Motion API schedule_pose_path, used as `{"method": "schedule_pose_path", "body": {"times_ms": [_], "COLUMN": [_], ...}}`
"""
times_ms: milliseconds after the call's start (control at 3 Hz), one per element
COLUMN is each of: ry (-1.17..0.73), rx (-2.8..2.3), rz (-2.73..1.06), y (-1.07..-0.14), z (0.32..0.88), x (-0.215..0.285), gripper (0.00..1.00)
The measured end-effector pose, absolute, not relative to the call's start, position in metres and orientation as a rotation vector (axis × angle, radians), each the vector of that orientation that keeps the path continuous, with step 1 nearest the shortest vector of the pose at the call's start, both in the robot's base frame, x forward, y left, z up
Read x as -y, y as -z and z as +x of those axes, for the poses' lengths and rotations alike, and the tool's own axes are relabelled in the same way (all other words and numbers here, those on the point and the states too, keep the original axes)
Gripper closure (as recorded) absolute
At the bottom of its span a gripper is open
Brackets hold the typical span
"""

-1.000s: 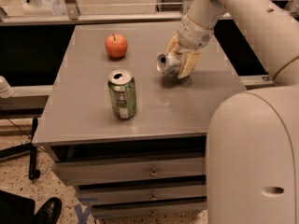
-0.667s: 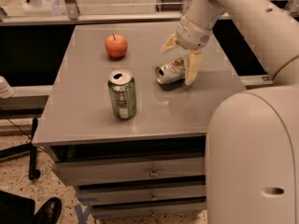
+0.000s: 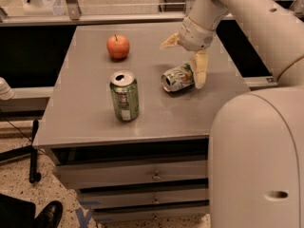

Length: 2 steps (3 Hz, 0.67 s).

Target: Knock 7up can over

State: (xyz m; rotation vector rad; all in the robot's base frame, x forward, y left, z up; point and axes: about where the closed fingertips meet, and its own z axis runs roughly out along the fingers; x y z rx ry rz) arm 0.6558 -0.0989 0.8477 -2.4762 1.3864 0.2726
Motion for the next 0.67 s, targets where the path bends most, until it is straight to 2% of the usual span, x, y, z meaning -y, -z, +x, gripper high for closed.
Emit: {"method": "schedule_pose_path", "body": {"times_ms": [667], "ry": [-0.303], "rx": [-1.433], "rz": [-2.39], "y": [-0.8519], "z": [0.6587], "x": [0.1058], "gripper": [0.0]}}
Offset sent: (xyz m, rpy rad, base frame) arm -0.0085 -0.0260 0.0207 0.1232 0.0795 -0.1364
